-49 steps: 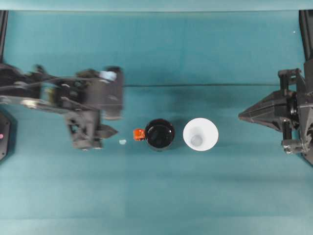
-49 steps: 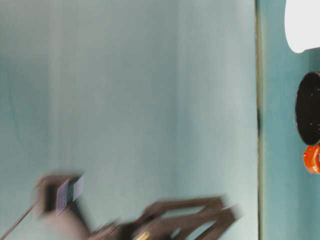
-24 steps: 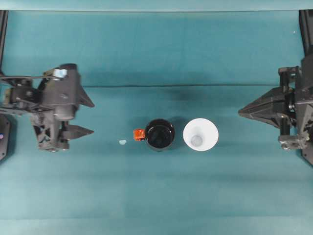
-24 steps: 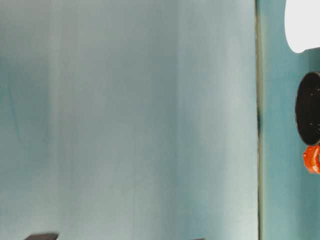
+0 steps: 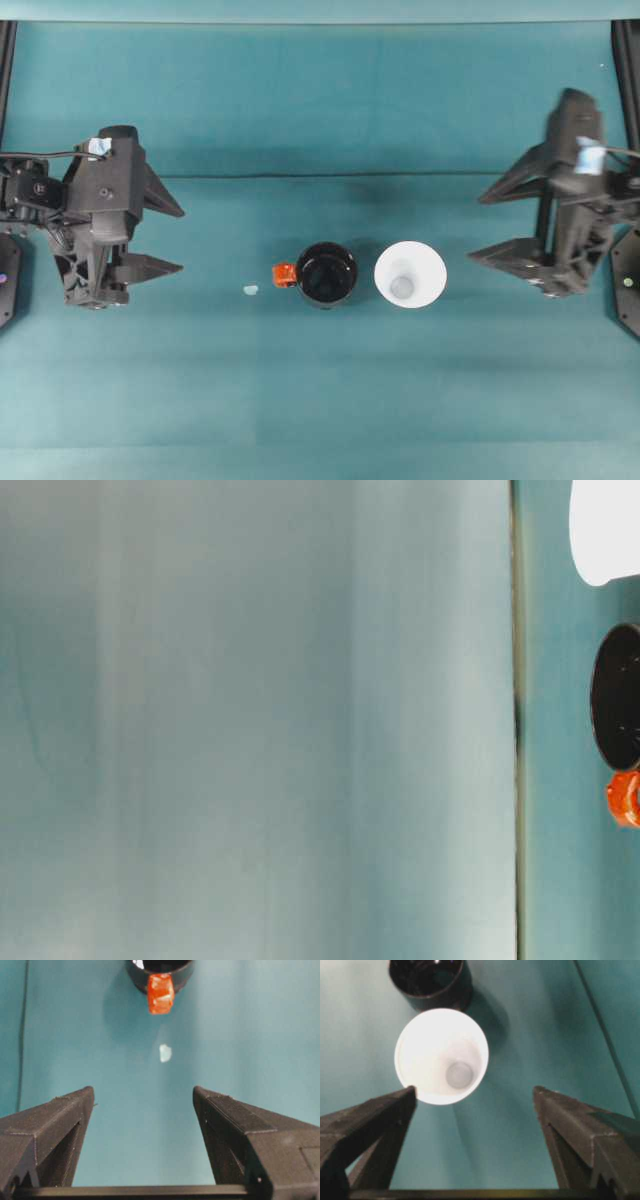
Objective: Put the paper cup into the moved red handle cup holder.
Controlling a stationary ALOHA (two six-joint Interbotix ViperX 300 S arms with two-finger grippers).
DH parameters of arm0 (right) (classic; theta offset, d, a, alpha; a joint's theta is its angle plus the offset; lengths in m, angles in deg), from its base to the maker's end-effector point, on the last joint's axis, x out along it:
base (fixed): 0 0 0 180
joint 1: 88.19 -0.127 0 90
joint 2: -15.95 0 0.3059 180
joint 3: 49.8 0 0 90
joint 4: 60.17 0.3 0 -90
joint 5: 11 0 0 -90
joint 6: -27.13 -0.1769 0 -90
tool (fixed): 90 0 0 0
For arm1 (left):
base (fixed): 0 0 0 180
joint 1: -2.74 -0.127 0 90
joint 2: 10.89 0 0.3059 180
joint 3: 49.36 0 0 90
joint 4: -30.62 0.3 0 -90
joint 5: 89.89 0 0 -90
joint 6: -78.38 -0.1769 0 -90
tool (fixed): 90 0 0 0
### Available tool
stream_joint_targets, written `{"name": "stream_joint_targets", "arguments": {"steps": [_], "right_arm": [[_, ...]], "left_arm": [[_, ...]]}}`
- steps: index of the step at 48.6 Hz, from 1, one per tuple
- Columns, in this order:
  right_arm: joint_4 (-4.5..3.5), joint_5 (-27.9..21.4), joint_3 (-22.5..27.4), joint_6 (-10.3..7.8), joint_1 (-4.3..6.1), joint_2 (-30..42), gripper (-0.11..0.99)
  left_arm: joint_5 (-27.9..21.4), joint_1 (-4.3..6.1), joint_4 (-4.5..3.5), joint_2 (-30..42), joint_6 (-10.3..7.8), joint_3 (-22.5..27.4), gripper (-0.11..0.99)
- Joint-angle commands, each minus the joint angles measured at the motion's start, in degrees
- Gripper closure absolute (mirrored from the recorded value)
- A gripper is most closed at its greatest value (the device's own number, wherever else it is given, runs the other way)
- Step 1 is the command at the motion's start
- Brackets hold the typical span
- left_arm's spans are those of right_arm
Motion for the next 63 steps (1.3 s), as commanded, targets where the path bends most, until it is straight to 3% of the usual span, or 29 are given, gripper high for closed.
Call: {"name": "stream_joint_targets", "arguments": {"steps": [1, 12, 16, 35, 45, 56, 63], "right_arm": [[0.09, -1.3, 3.3, -0.88, 0.79, 3.2, -0.06], [0.00, -5.1, 9.2, -2.37, 3.16, 13.3, -0.05], [-0.09, -5.1, 10.6, -2.37, 3.43, 17.0, -0.05], [0.35, -3.3, 11.1, -2.72, 2.99, 27.3, -0.05], [0.35, -2.2, 11.3, -3.78, 2.99, 30.7, -0.05], [0.35, -1.8, 11.9, -3.78, 1.76, 33.1, -0.04], [0.35, -2.0, 12.1, -4.04, 1.76, 33.1, -0.02]], "left_arm": [[0.3, 0.00, 0.09, -0.5, 0.18, 0.3, 0.04], [0.3, 0.00, 0.09, -0.5, 0.35, -0.3, 0.04], [0.3, -0.09, 0.18, -0.5, 0.35, -0.5, 0.04], [0.3, -0.44, 0.09, -0.7, 0.44, -1.8, 0.04], [0.4, -0.88, 0.09, -0.7, 0.44, -2.3, 0.04], [0.4, -0.97, 0.09, -0.7, 0.44, -2.5, 0.04], [0.4, -0.97, 0.09, -0.7, 0.44, -2.5, 0.04]]}}
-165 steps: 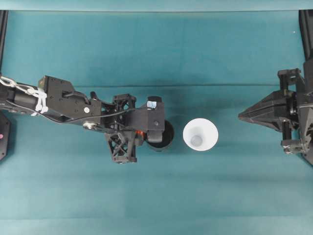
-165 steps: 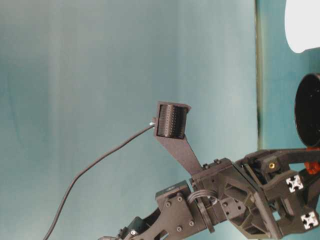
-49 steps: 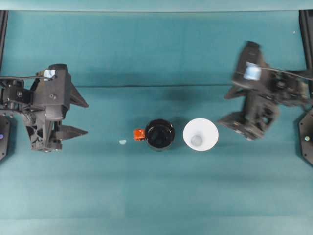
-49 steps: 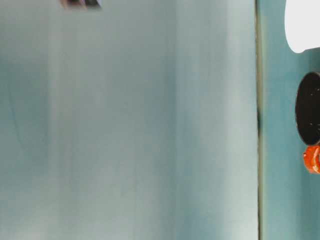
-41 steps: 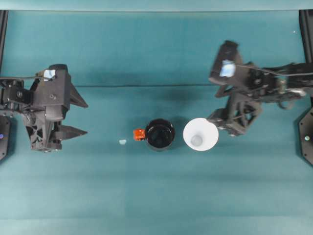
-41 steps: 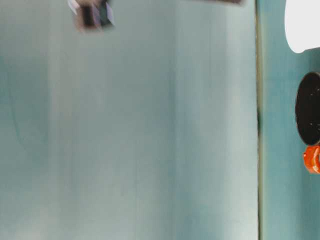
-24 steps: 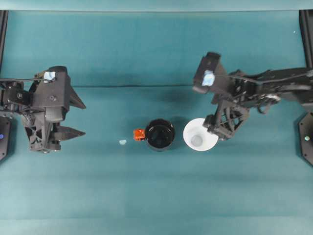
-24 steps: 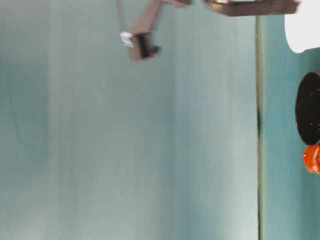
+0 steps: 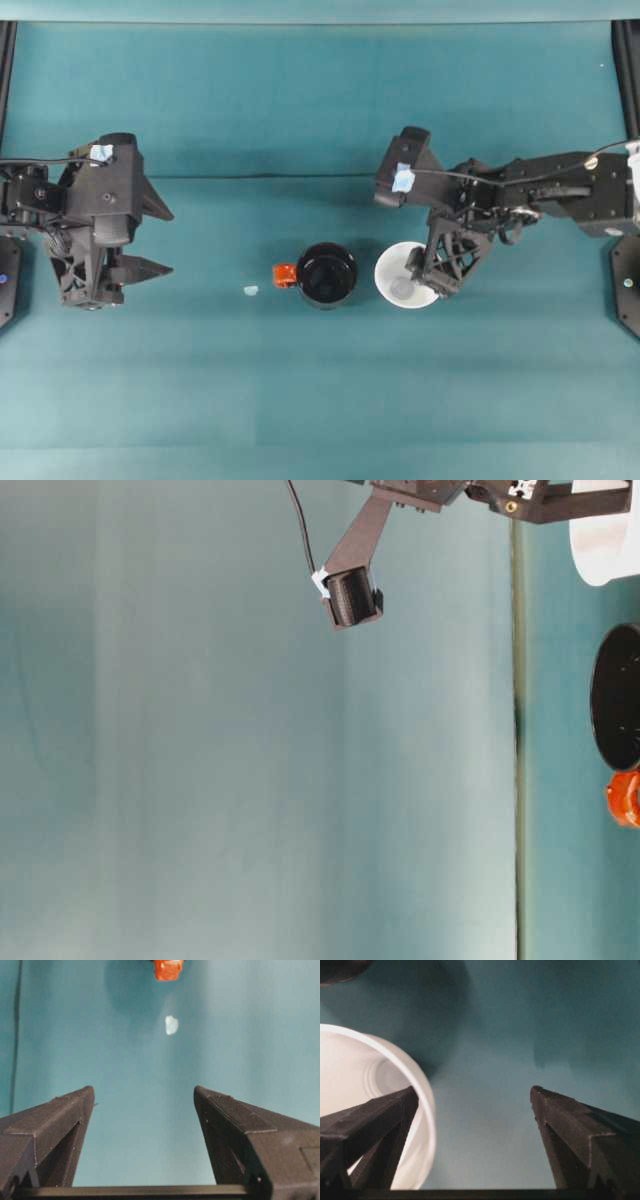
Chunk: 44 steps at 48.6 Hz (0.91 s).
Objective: Put the paper cup into the moved red handle cup holder.
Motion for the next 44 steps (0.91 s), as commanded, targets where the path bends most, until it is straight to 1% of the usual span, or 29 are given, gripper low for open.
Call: {"name": "stream_joint_targets", "arguments": {"steps": [1, 3, 6, 9, 10, 12, 13, 15, 17, 19, 23, 26, 29, 38, 39, 44], "right_arm": [[0.18, 0.2, 0.9, -0.79, -0.18, -0.2, -0.01], [0.26, 0.1, 1.0, -0.79, -0.26, -0.2, 0.02], [1.05, 0.0, 1.2, -0.70, -0.26, -0.2, 0.09], [2.11, 0.1, 1.4, -0.44, -0.53, -0.2, 0.21], [2.11, 0.3, 1.4, -0.35, -0.62, -0.1, 0.26], [2.20, 0.3, 1.5, -0.35, -1.14, -0.2, 0.38], [2.20, 0.4, 1.6, -0.26, -1.32, -0.1, 0.44], [2.20, 0.3, 1.7, -0.26, -1.49, -0.1, 0.56], [2.20, 0.0, 1.8, -0.35, -1.67, 0.1, 0.66], [2.20, 0.0, 1.8, -0.35, -1.85, 0.1, 0.75], [2.20, 0.0, 1.8, -0.35, -2.20, 0.1, 0.89], [2.20, -0.1, 1.8, -0.35, -2.46, 0.1, 0.94], [2.20, -0.2, 1.8, -0.35, -2.55, 0.1, 0.97], [2.46, -0.3, 1.8, -0.35, -2.72, 0.1, 0.98], [2.46, -0.4, 1.9, -0.35, -2.72, 0.1, 0.98], [2.46, -1.3, 2.5, -0.44, -2.81, 0.0, 0.98]], "left_arm": [[0.4, -0.18, 0.09, -0.4, 0.09, 0.7, 0.04], [0.4, -0.09, 0.09, -0.4, 0.09, 0.7, 0.04], [0.4, -0.09, 0.09, -0.4, 0.09, 0.7, 0.04], [0.4, -0.09, 0.09, -0.4, 0.09, 0.7, 0.04], [0.4, -0.09, 0.09, -0.4, 0.09, 0.7, 0.04], [0.4, -0.18, 0.18, -0.4, 0.09, 0.7, 0.04], [0.4, -0.09, 0.09, -0.4, 0.09, 0.7, 0.04], [0.4, -0.09, 0.18, -0.4, 0.09, 0.7, 0.04], [0.4, -0.09, 0.09, -0.4, 0.09, 0.7, 0.04], [0.4, -0.09, 0.09, -0.4, 0.09, 0.7, 0.04], [0.4, -0.18, 0.18, -0.4, 0.09, 0.7, 0.04], [0.4, -0.26, 0.09, -0.4, 0.09, 0.7, 0.04], [0.4, -0.26, 0.09, -0.4, 0.09, 0.7, 0.04], [0.4, -0.35, 0.09, -0.3, 0.09, 0.7, 0.05], [0.4, -0.35, 0.18, -0.3, 0.09, 0.7, 0.05], [0.4, -0.26, 0.09, -0.2, 0.18, 0.7, 0.04]]}}
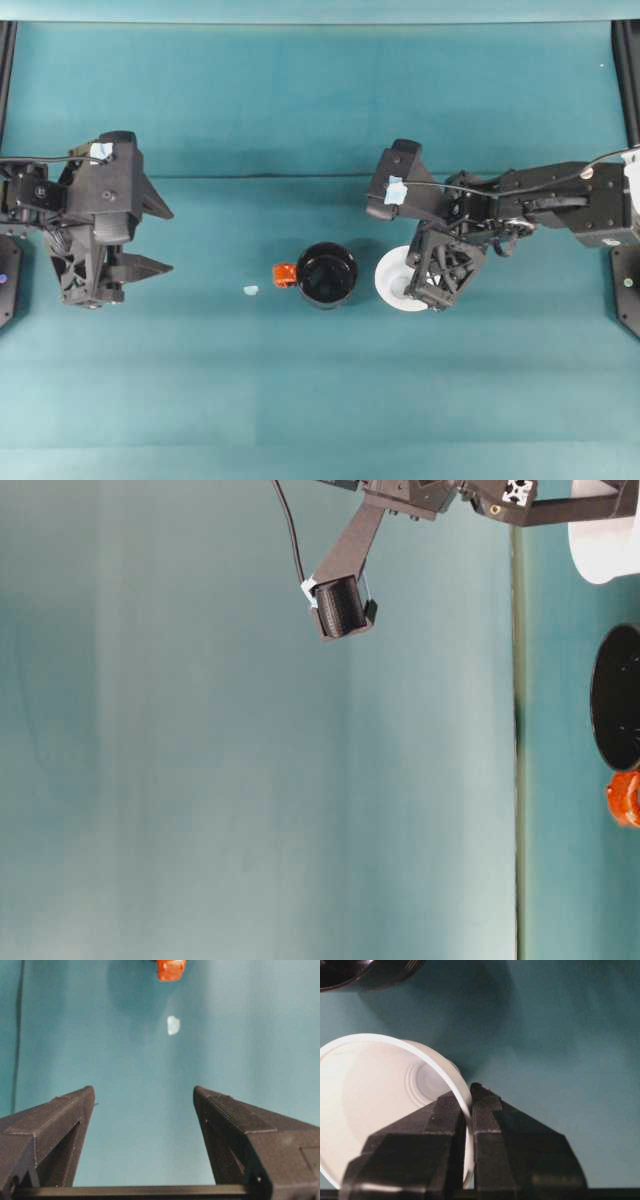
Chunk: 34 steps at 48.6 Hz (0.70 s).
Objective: Put the paper cup into the moved red handle cup holder.
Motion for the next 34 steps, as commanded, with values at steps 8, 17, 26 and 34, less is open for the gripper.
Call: {"name": "stream_joint_targets", "arguments": {"steps": [8, 17, 26, 34], "right_arm": [[0.00, -6.3, 3.4, -0.18, -0.26, -1.8, 0.98], [-0.18, -14.3, 7.7, 0.00, -0.09, -6.2, 0.98], [-0.18, -17.9, 11.6, 0.09, -0.09, -10.8, 0.98], [0.09, -18.7, 14.8, -0.44, -0.18, -11.7, 0.98]], "left_arm": [[0.4, -0.09, 0.09, -0.2, 0.09, 0.7, 0.05], [0.4, -0.09, 0.09, -0.4, 0.09, 0.6, 0.05], [0.4, -0.09, 0.09, -1.1, 0.09, 0.1, 0.05], [0.4, -0.09, 0.09, -1.4, 0.09, -0.1, 0.05]]}}
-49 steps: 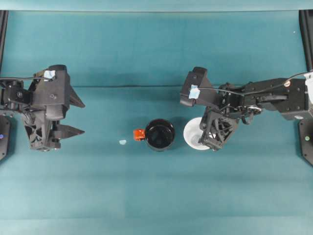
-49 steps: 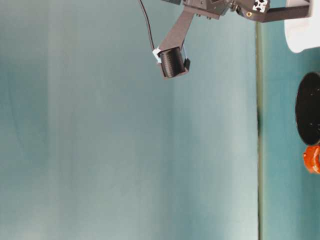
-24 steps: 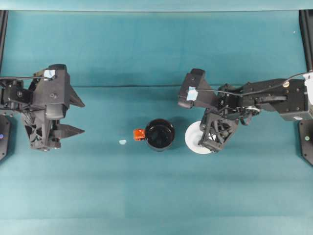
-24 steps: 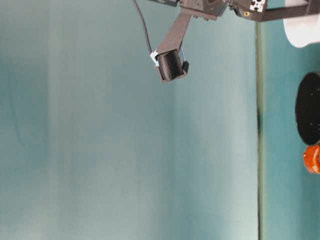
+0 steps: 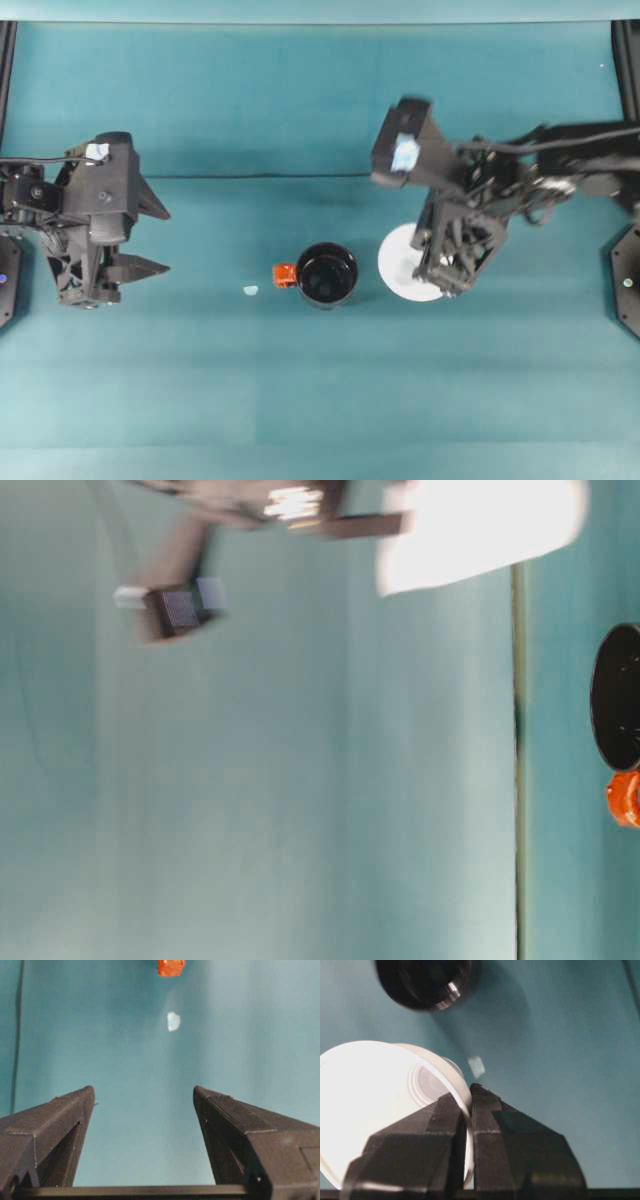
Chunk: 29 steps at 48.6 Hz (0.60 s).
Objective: Put the paper cup into the moved red handle cup holder.
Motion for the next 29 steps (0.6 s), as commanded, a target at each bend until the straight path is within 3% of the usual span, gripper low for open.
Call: {"name": "stream_joint_targets", "arguments": {"steps": [1, 9, 12, 29], "right_arm": [[0.18, -0.4, 3.0, -0.44, -0.18, -0.8, 0.98], [0.18, -0.7, 6.4, -0.35, -0.44, 1.5, 0.98], [-0.18, -0.6, 8.0, 0.00, -0.44, 2.7, 0.98], [-0.79, 0.4, 13.4, 0.18, 0.44, 9.8, 0.98]], "left_arm": [[0.4, 0.00, 0.09, -0.6, 0.09, 0.7, 0.05], [0.3, -0.09, 0.09, -1.3, 0.09, 0.5, 0.05], [0.3, -0.09, 0.09, -1.6, 0.09, 0.6, 0.05], [0.3, -0.09, 0.09, -2.2, 0.09, 0.4, 0.05]]}}
